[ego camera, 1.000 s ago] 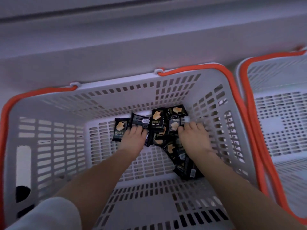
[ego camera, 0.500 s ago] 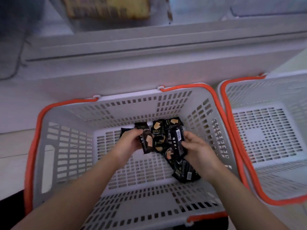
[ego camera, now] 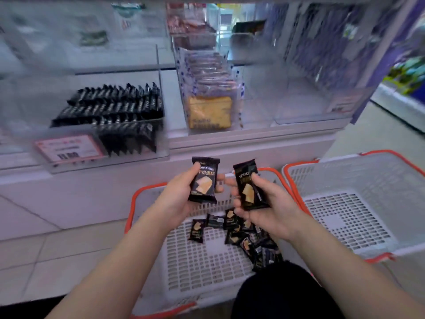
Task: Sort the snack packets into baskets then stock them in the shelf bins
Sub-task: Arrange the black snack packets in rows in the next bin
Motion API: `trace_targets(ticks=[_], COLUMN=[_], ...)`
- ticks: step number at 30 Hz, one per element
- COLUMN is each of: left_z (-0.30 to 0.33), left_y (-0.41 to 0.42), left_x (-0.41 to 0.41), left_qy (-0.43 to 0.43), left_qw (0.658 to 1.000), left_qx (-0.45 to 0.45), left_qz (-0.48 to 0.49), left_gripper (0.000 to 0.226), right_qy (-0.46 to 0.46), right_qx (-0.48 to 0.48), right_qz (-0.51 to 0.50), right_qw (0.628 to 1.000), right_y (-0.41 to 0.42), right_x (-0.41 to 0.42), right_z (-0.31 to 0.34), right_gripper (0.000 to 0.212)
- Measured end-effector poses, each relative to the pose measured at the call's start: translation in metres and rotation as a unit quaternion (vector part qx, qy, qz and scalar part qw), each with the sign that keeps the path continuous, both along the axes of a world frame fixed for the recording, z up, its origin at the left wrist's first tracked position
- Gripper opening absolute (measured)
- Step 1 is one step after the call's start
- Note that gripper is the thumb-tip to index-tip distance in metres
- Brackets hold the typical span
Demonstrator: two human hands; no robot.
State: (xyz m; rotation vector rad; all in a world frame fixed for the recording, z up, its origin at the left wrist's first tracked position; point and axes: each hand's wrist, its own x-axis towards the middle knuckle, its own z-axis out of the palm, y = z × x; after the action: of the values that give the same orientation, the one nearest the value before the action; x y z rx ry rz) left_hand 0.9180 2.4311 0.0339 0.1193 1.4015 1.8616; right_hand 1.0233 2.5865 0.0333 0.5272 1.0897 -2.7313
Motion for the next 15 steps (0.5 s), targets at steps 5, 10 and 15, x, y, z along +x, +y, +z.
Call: trace_targets(ticks=[5, 10, 15], left_z=[0.043, 0.059, 0.055], left_y=[-0.033, -0.067, -0.090], left_x=[-0.001, 0.000, 0.006], left_qy=[0.065, 0.201, 0.220], left_qw=[0.998, 0.977, 0.969], left_qx=[-0.020, -0.052, -0.016], left_qz=[0.019, 0.044, 0.110], left_gripper=[0.031, 0.021, 0.016], right_qy=[0.010, 0.049, 0.065], right_qx=[0.069, 0.083, 0.257], right_qz=[0.027, -0.054, -0.101], right_qw=[0.997, 0.994, 0.959], right_y=[-0.030, -0.077, -0.124], right_x=[-0.003, -0.017, -0.031], right_z=[0.037, 0.065, 0.057], right_gripper=[0.046, 0.031, 0.021])
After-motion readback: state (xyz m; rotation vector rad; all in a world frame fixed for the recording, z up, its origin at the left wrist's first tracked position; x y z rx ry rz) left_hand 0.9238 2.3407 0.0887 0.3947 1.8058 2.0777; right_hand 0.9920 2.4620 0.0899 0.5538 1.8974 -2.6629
